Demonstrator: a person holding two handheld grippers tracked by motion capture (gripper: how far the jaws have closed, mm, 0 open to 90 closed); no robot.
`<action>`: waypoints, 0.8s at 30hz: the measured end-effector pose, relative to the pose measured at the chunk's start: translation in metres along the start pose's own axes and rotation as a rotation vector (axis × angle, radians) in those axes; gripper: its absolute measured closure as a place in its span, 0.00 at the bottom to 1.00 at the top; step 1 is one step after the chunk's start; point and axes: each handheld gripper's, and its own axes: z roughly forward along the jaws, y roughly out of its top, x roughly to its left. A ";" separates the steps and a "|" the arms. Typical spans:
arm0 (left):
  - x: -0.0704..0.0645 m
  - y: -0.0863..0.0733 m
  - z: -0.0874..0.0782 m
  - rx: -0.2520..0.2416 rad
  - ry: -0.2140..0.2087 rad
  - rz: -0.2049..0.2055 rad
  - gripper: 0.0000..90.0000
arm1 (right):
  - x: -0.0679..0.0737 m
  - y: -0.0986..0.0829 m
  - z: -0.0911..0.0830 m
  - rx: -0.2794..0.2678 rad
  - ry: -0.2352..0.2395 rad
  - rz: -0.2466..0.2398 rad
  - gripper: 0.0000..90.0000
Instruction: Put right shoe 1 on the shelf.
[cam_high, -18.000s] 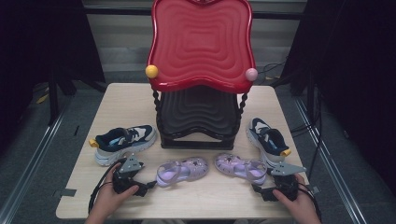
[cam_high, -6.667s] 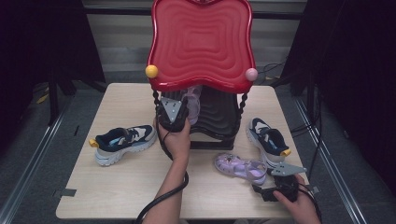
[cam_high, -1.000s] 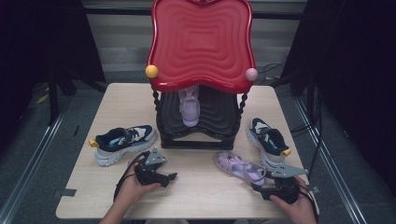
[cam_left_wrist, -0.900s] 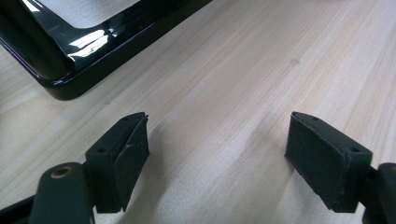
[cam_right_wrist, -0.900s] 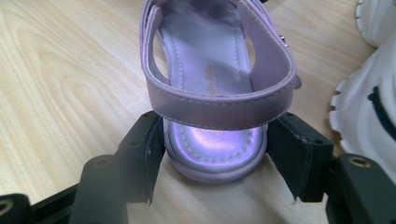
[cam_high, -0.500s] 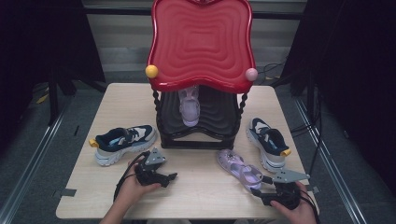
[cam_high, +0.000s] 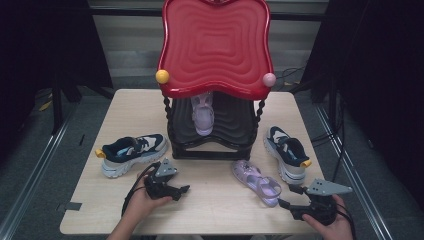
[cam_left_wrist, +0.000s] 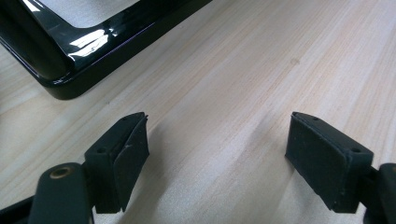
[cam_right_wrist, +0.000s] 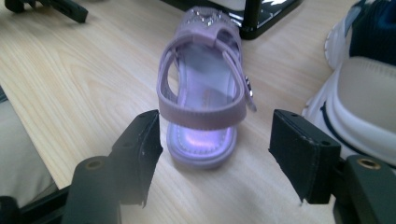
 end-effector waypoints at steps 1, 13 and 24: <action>0.000 0.000 0.000 0.001 0.000 -0.001 0.23 | 0.000 0.002 -0.001 -0.003 -0.001 -0.001 0.37; 0.000 0.000 0.000 0.003 0.005 0.001 0.23 | -0.001 0.026 0.004 -0.024 0.023 -0.018 0.40; 0.000 0.000 0.000 0.002 0.005 0.000 0.23 | -0.010 0.032 0.027 -0.033 0.017 -0.007 0.59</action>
